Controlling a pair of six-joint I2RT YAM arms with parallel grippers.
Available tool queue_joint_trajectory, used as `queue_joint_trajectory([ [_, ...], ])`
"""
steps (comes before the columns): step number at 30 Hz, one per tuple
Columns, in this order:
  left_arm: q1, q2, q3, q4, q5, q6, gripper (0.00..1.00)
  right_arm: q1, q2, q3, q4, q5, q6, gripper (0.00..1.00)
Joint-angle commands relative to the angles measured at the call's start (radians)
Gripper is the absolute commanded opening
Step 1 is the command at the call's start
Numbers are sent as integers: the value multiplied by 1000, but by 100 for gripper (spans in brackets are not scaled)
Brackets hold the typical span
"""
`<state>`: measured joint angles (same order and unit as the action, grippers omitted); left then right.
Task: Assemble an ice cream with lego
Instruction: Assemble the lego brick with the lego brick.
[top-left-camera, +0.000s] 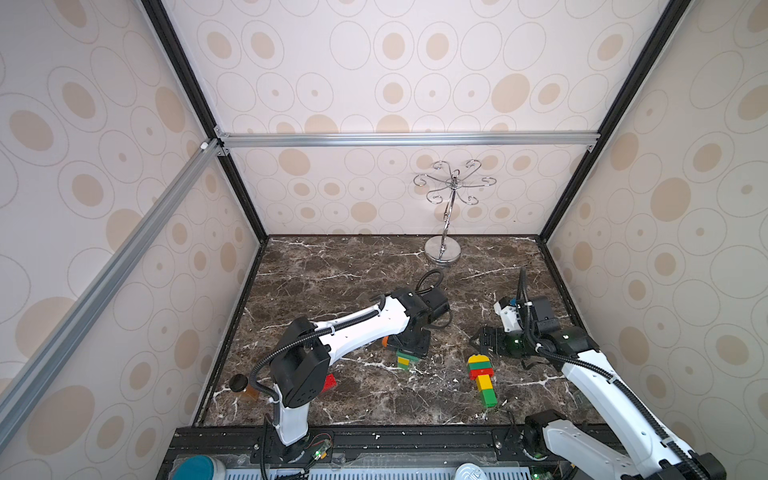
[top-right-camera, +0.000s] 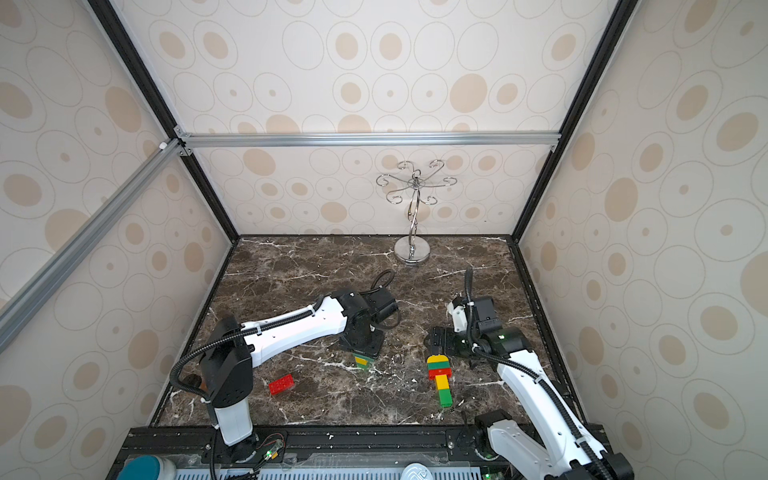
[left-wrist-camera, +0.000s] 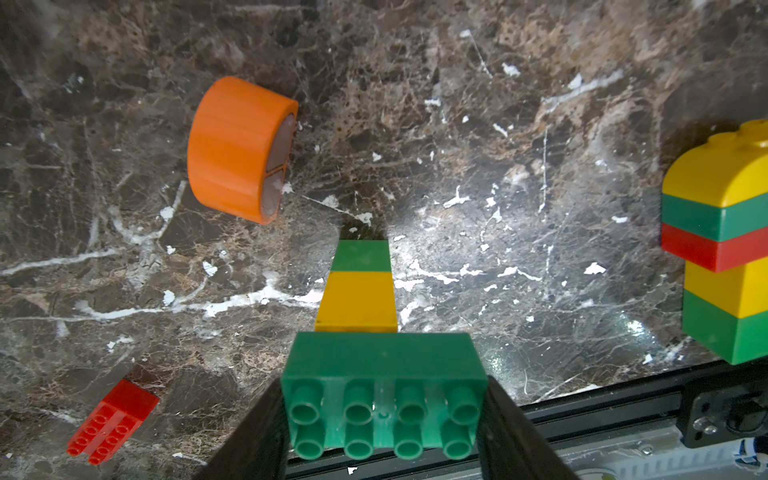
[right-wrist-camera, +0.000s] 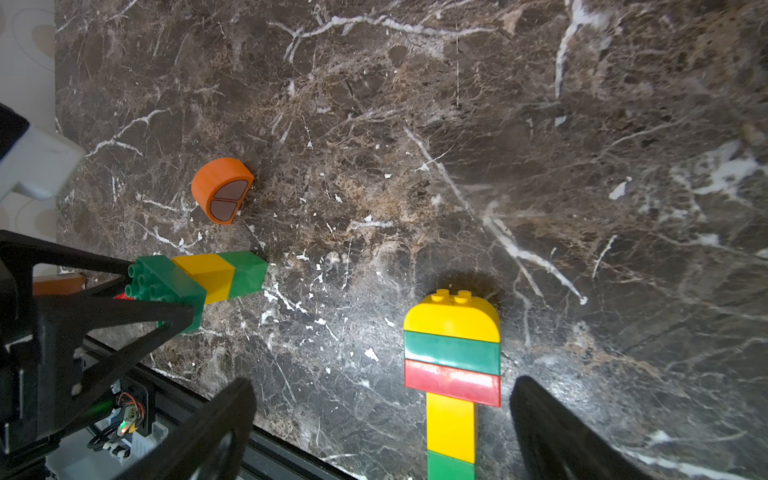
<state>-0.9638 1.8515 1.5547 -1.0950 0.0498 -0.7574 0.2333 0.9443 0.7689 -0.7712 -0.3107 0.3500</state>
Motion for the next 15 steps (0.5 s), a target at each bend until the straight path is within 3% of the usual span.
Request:
queue_joint_trajectory([
  [1, 8, -4, 47, -29, -30, 20, 26, -8, 2, -5, -17, 9, -8, 98],
  [15, 16, -40, 10, -24, 1, 14, 26, -8, 5, -5, -17, 11, -8, 99],
])
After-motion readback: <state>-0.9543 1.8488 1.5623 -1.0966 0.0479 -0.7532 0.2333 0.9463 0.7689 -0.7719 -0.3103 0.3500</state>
